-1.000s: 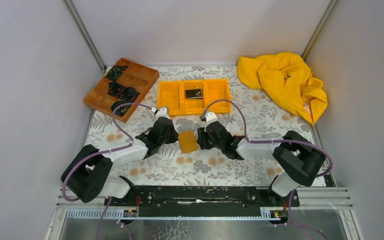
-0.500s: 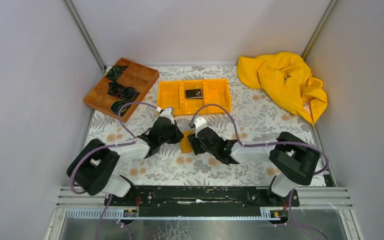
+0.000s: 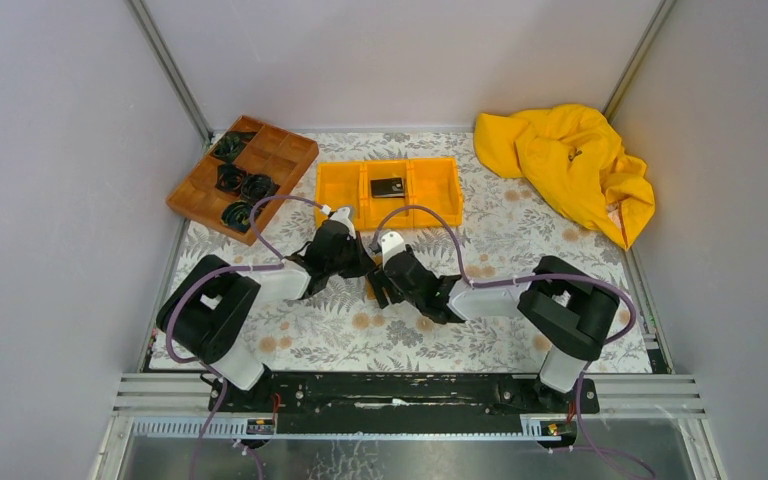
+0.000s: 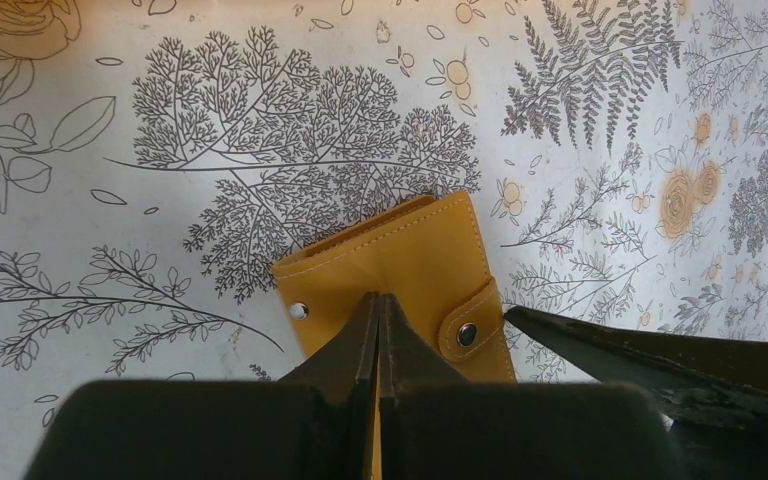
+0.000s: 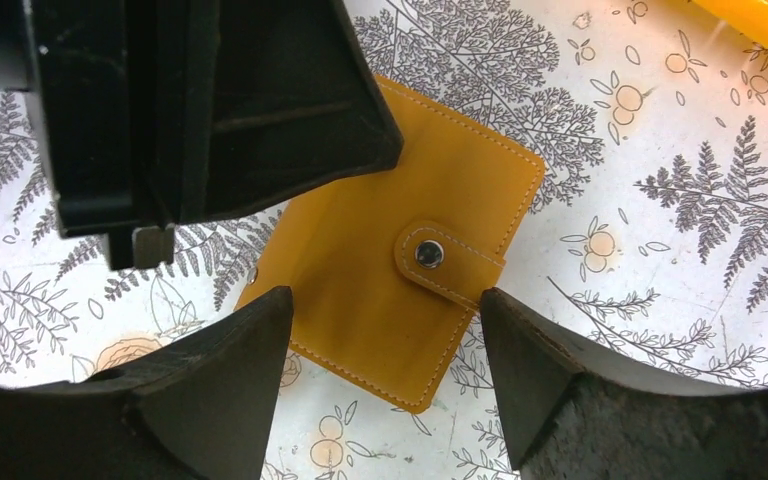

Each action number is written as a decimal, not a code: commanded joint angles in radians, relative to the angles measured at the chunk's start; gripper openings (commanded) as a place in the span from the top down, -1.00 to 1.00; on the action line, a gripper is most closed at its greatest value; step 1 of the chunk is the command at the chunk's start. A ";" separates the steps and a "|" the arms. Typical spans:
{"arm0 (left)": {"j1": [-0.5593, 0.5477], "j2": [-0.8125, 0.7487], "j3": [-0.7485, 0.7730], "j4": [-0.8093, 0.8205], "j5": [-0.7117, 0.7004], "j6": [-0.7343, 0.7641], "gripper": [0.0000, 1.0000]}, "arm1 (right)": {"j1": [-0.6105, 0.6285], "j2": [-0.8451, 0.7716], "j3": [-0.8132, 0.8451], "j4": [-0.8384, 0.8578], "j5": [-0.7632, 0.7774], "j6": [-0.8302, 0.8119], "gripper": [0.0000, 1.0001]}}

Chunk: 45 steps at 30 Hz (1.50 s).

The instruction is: Take the credit cards out of the card holder

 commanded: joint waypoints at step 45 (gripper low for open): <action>0.055 0.097 0.004 -0.083 0.029 0.004 1.00 | -0.127 0.113 0.142 -0.136 -0.038 0.148 0.63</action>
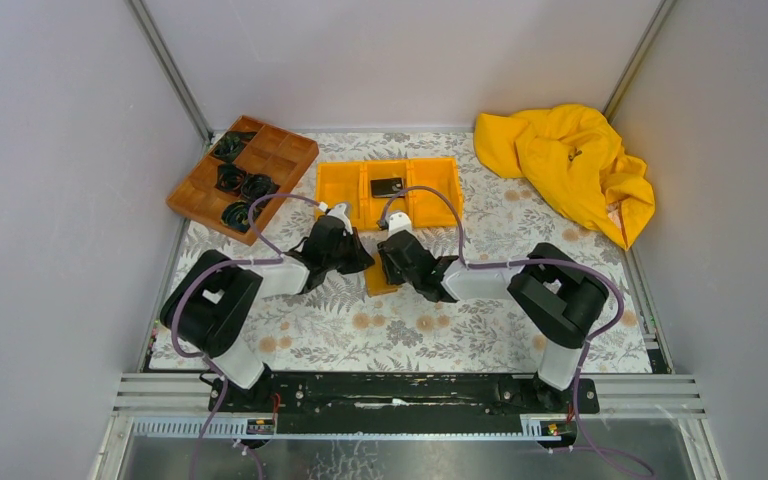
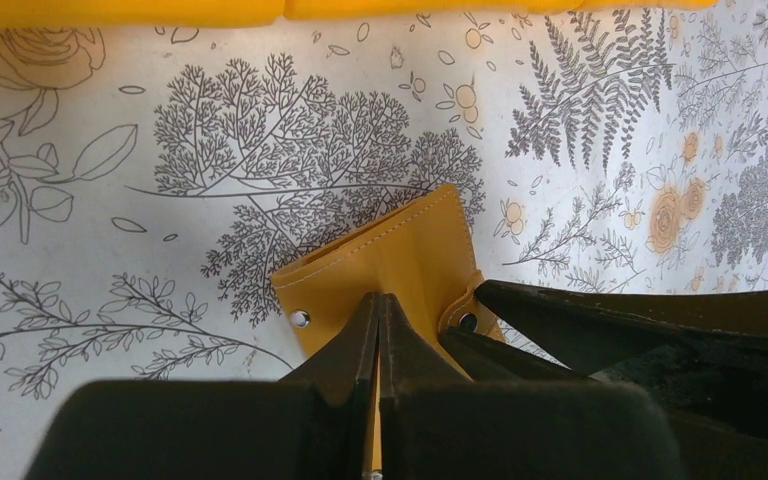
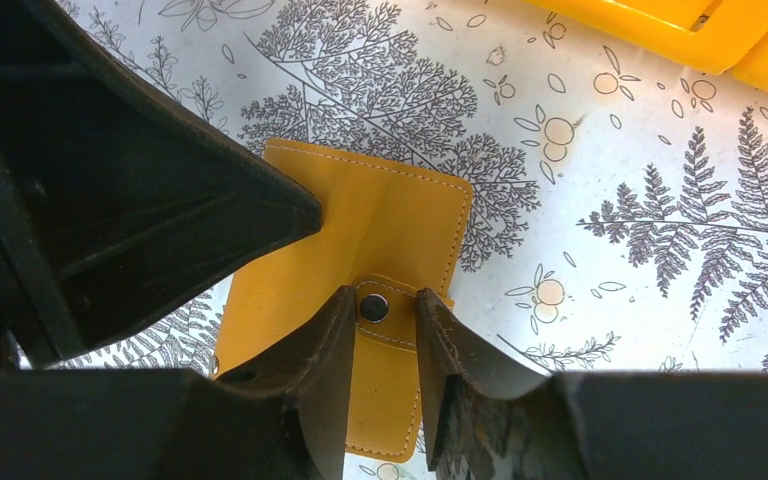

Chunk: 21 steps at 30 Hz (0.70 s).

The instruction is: Take the credit cards out of the card holder

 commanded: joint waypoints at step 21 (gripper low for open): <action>0.025 0.078 -0.021 -0.073 -0.001 0.005 1.00 | -0.203 -0.034 -0.114 0.108 -0.351 0.205 1.00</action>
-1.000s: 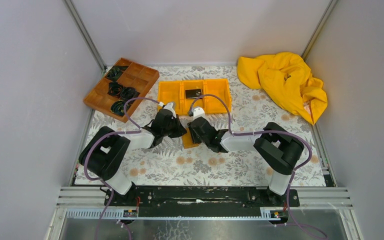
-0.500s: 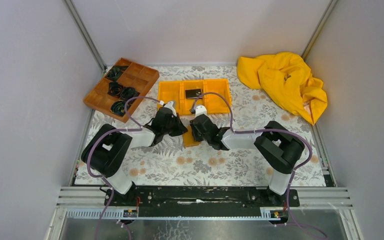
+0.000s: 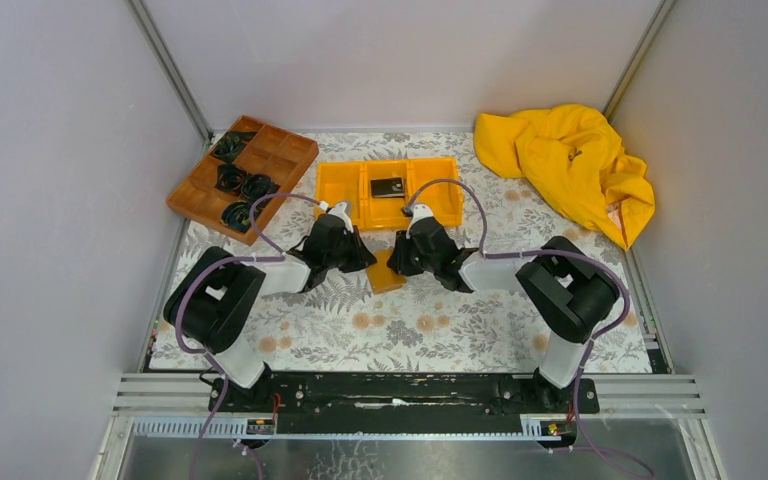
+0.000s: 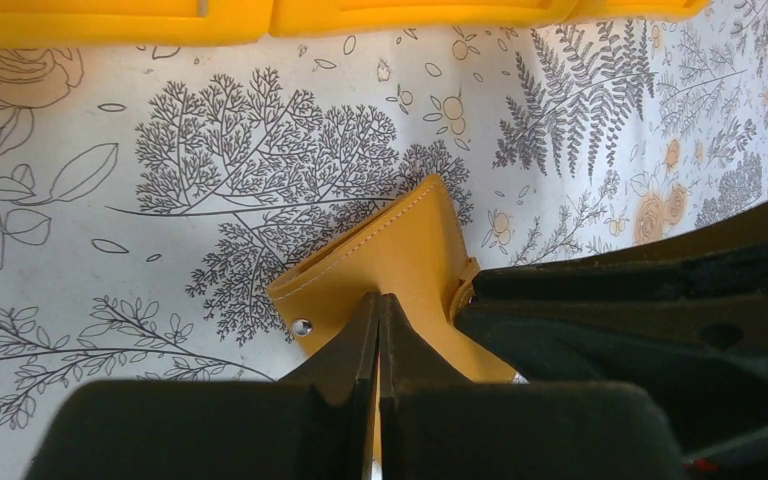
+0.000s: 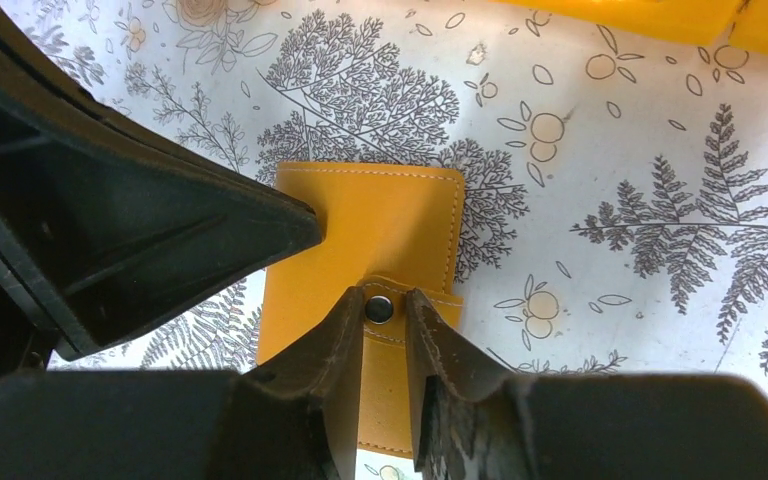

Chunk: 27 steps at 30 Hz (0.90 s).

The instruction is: Take the credit cards out of the card holder

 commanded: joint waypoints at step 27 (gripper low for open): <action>0.023 0.056 -0.040 -0.090 0.002 0.010 1.00 | -0.020 -0.069 -0.049 0.023 -0.047 -0.046 -0.09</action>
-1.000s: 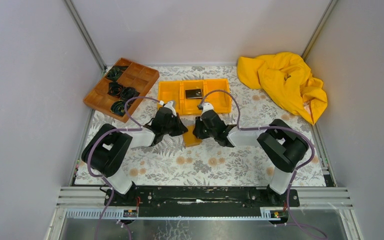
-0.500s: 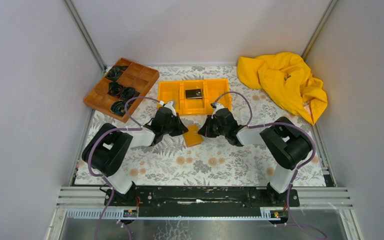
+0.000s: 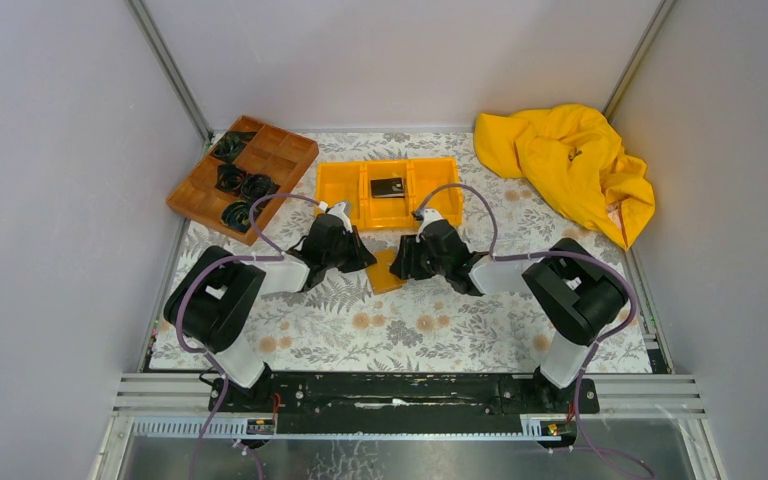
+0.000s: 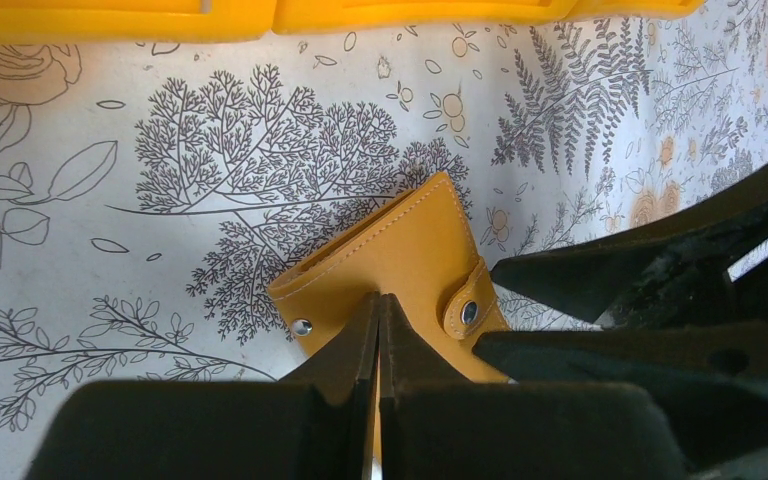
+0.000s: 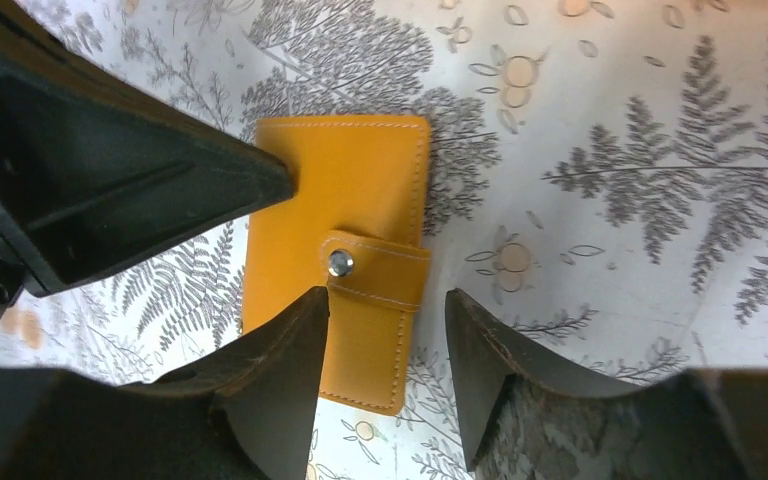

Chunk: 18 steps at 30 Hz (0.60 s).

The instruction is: Take the credit cards out of the card holder

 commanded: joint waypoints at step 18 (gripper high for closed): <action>0.011 0.053 -0.041 -0.091 -0.012 0.010 1.00 | 0.167 -0.019 0.138 -0.148 0.429 -0.240 -0.30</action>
